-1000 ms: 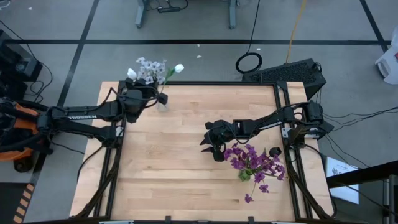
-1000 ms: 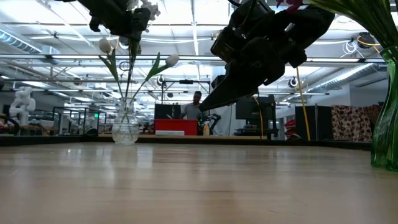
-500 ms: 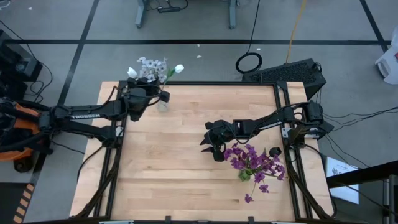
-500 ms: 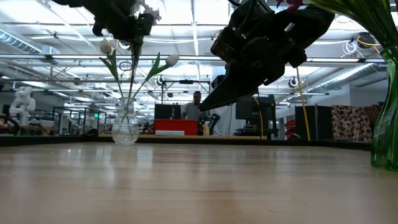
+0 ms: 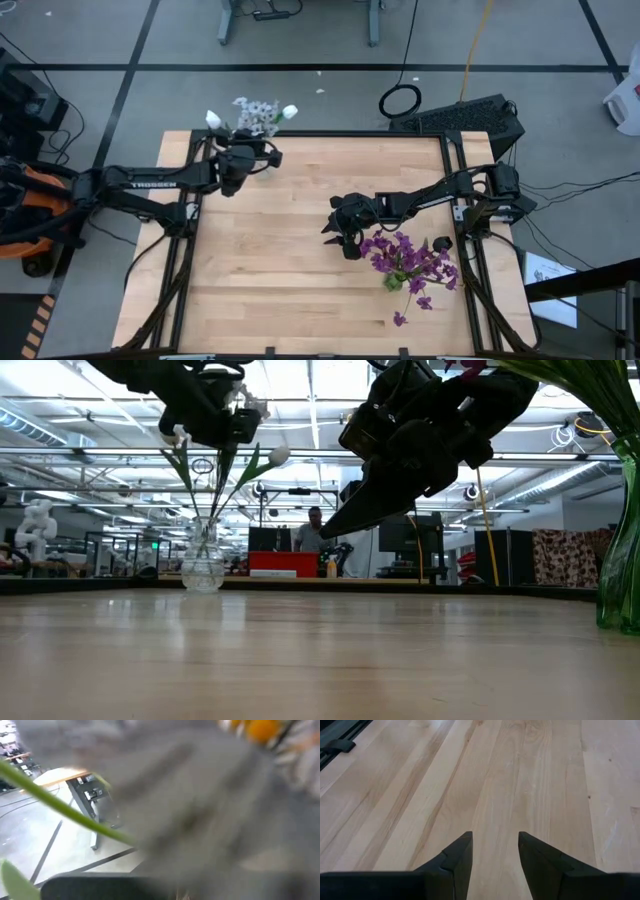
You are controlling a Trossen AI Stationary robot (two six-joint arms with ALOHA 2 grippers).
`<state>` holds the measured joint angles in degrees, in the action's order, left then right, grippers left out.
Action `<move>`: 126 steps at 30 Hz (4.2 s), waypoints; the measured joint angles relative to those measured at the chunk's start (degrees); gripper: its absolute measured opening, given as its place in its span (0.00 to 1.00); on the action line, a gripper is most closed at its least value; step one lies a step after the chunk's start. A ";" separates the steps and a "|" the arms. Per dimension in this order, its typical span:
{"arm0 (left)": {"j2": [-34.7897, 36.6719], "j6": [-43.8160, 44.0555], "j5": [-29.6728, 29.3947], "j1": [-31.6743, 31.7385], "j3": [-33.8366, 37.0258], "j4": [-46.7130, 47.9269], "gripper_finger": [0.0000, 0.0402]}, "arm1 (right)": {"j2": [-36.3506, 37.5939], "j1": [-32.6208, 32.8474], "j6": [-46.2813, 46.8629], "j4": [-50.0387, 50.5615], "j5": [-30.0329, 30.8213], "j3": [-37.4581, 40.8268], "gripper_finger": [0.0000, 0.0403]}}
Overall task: Sort flowers into vase by color
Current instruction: Put the white flower into the transparent vase
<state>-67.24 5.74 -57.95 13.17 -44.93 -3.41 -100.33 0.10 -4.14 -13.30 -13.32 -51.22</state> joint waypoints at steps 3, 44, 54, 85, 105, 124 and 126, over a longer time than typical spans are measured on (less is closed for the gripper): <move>-0.50 1.37 -1.08 0.00 0.00 1.14 0.05 | 0.00 0.00 0.00 0.02 0.00 0.00 0.37; -0.55 22.49 -2.33 -0.35 0.00 22.86 0.33 | 0.00 0.00 0.00 0.13 0.00 0.00 0.37; -0.57 22.45 -2.28 -2.31 0.00 22.85 0.29 | 0.00 0.01 0.00 0.13 0.00 0.00 0.37; -1.88 26.85 -2.74 -2.56 0.28 23.64 0.09 | 0.00 0.01 0.00 0.13 0.00 0.00 0.37; -1.93 26.84 -1.20 -5.04 0.37 23.89 0.10 | 0.00 0.00 0.00 0.13 0.00 0.00 0.37; -1.93 26.95 -1.73 -6.74 0.37 23.89 0.47 | 0.00 0.02 0.00 0.15 0.00 0.00 0.37; -1.67 26.92 -1.72 -7.61 0.37 24.07 0.50 | 0.00 0.00 0.00 0.17 0.00 0.00 0.37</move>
<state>-68.91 32.66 -59.67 5.56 -44.56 20.66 -100.33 0.10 -4.14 -13.13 -13.32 -51.22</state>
